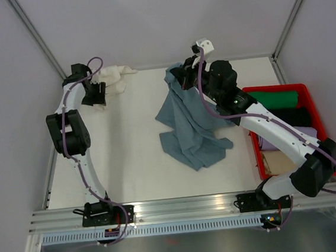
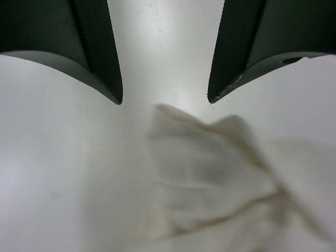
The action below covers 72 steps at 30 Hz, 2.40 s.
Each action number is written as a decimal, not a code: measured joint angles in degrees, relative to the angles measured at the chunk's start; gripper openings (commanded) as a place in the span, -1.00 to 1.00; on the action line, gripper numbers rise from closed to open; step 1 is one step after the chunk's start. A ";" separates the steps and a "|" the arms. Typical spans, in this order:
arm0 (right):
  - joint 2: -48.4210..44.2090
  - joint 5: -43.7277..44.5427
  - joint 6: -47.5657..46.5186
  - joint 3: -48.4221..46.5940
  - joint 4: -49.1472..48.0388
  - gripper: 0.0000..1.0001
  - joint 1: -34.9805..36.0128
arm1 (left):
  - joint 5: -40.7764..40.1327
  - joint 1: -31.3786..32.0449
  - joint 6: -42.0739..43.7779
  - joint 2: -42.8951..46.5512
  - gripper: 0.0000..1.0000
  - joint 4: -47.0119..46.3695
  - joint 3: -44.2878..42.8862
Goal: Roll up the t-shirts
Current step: Move the tshirt to the center of the board, then flatten the tshirt
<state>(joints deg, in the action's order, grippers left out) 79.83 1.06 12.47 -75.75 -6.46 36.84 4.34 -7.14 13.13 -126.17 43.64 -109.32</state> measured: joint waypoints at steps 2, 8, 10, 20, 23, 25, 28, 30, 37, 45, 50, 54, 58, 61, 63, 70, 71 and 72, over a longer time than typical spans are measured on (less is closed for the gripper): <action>3.17 -3.69 0.42 -3.69 0.61 -0.99 0.00 | 5.09 2.99 0.02 3.87 0.60 0.83 4.02; 8.13 -12.00 1.03 -14.38 1.84 -0.99 -0.09 | 22.58 15.58 0.07 17.49 0.89 0.96 9.38; 7.43 -12.63 1.05 -15.37 1.79 -0.99 -0.26 | 27.56 17.38 -0.22 23.43 0.92 0.85 9.53; 4.46 -7.85 1.81 -15.50 13.05 -0.99 -8.72 | 29.42 24.24 -1.31 37.40 0.92 -1.42 13.64; 4.74 -6.99 1.90 -14.36 15.21 -0.99 -13.42 | 27.02 26.82 -1.29 33.18 0.92 -1.09 16.37; 7.13 -6.54 1.75 -15.17 15.98 -0.51 -16.09 | 25.20 27.98 -1.31 29.75 0.92 -0.57 17.73; 17.62 -5.18 0.57 -25.88 21.24 0.91 -19.32 | 21.59 28.06 -1.29 27.91 0.91 0.07 19.56; 26.88 -2.97 -0.55 -35.71 26.77 0.96 -20.48 | 19.45 27.43 -1.27 27.96 0.88 0.57 20.46; 28.89 3.08 -0.61 -19.69 32.09 0.91 -21.11 | 13.20 23.10 -0.83 27.89 0.68 -0.02 26.53; 7.41 2.08 1.29 5.88 33.27 0.00 -13.62 | 10.69 22.43 -0.17 22.40 0.59 -1.36 31.78; 4.35 -1.36 2.89 14.69 34.29 0.22 -9.90 | 9.86 23.71 -0.20 17.97 0.57 -2.91 31.87; 8.72 -5.31 2.69 16.90 37.38 0.33 -8.59 | 9.22 24.61 -0.20 14.51 0.54 -3.69 31.76; 15.72 -7.96 1.44 15.65 39.01 0.36 -8.11 | 9.20 25.00 -0.20 13.40 0.49 -4.61 31.04; 18.69 -9.05 0.76 14.56 39.93 0.35 -8.00 | 9.27 25.62 -0.17 13.27 0.38 -5.05 30.84; 19.32 -9.42 0.35 14.40 39.89 0.30 -7.76 | 9.27 26.36 -0.15 13.03 0.33 -5.14 30.75; 19.56 -10.25 0.55 17.20 35.69 -0.99 -6.93 | 9.09 28.83 -0.04 10.32 -0.95 -5.38 27.74; 19.52 -10.32 0.83 17.18 35.45 -1.00 -6.93 | 9.07 29.03 -0.20 9.94 -0.95 -5.40 27.32; 19.41 -10.23 0.94 17.07 35.36 -0.99 -6.93 | 9.22 29.16 0.07 9.62 -0.95 -5.49 26.97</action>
<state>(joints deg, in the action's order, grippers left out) 99.24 -9.17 13.41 -58.67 28.91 29.91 13.56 22.02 13.19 -116.55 38.15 -82.35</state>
